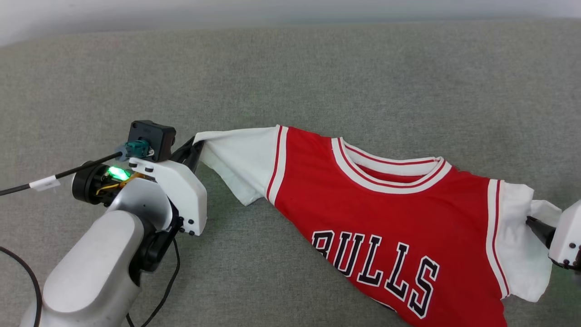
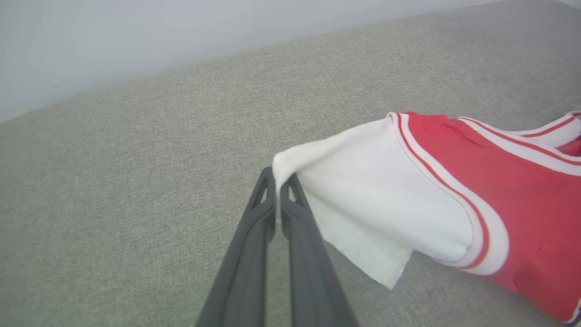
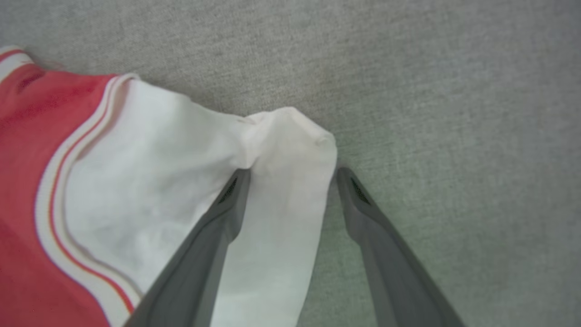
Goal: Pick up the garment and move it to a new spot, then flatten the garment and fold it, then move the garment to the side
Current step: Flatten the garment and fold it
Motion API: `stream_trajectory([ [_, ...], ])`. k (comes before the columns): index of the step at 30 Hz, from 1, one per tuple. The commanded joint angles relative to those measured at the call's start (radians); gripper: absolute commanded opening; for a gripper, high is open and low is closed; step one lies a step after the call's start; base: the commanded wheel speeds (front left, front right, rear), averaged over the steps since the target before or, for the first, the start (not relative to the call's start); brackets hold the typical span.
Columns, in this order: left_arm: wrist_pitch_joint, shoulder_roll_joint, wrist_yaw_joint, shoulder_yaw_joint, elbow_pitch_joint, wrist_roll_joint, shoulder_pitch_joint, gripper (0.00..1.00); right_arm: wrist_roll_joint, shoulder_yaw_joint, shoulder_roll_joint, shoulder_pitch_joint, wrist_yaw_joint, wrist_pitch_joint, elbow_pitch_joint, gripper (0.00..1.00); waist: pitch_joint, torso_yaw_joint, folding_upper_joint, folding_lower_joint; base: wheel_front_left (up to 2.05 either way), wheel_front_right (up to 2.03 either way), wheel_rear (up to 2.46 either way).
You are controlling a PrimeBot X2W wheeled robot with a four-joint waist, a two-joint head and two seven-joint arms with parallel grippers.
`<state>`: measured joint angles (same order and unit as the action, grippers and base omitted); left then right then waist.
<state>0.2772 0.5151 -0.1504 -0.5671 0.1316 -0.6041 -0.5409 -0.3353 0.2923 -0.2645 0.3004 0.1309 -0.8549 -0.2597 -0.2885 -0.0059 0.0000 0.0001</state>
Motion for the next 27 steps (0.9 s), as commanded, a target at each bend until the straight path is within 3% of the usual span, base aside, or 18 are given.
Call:
stream_trajectory([
  [1,-0.005,0.006,-0.006,0.003,-0.009,0.006,-0.013,0.0,-0.008,-0.013,-0.001,0.017,0.0,-0.016,-0.028,1.0,-0.023,0.008,0.0,-0.0001,0.0,0.0,0.0],
  [4,-0.006,0.009,-0.007,0.002,-0.016,0.01,-0.018,0.0,-0.015,-0.027,0.013,0.018,0.0,-0.042,-0.081,1.0,-0.032,0.009,0.0,-0.0001,0.0,0.0,0.0],
  [5,-0.006,0.01,-0.008,0.0,-0.018,0.011,-0.017,0.0,-0.02,-0.032,0.02,0.014,0.0,-0.052,-0.098,0.81,-0.034,0.009,0.0,-0.0001,0.0,0.0,0.0],
  [7,-0.007,0.011,-0.008,-0.001,-0.019,0.012,-0.017,0.0,-0.029,-0.039,0.031,0.01,0.0,-0.06,-0.117,0.11,-0.035,0.008,0.0,-0.0001,0.0,0.0,0.0],
  [8,-0.007,0.011,-0.008,-0.001,-0.019,0.012,-0.017,0.0,-0.029,-0.039,0.031,0.01,0.0,-0.06,-0.117,0.11,-0.035,0.008,0.0,-0.0001,0.0,0.0,0.0],
  [9,-0.007,0.012,-0.009,-0.002,-0.019,0.012,-0.017,0.0,-0.034,-0.044,0.035,0.008,0.0,-0.067,-0.124,0.0,-0.034,0.007,0.0,-0.0001,0.0,0.0,0.0],
  [17,-0.023,0.016,-0.008,0.002,-0.003,0.004,-0.003,0.0,-0.058,-0.059,-0.013,0.032,0.0,-0.009,-0.07,0.0,0.008,-0.006,0.0,-0.0001,0.0,0.0,0.0],
  [21,-0.053,0.018,-0.017,0.019,0.017,0.012,-0.026,0.0,-0.03,-0.091,-0.05,0.074,0.0,0.07,-0.008,0.0,0.053,-0.018,0.0,-0.0001,0.0,0.0,0.0],
  [27,-0.087,0.002,0.005,0.042,0.094,0.0,-0.106,0.0,0.042,-0.125,-0.078,0.158,0.0,0.153,-0.007,0.0,0.131,-0.024,0.0,-0.0001,0.0,0.0,0.0],
])
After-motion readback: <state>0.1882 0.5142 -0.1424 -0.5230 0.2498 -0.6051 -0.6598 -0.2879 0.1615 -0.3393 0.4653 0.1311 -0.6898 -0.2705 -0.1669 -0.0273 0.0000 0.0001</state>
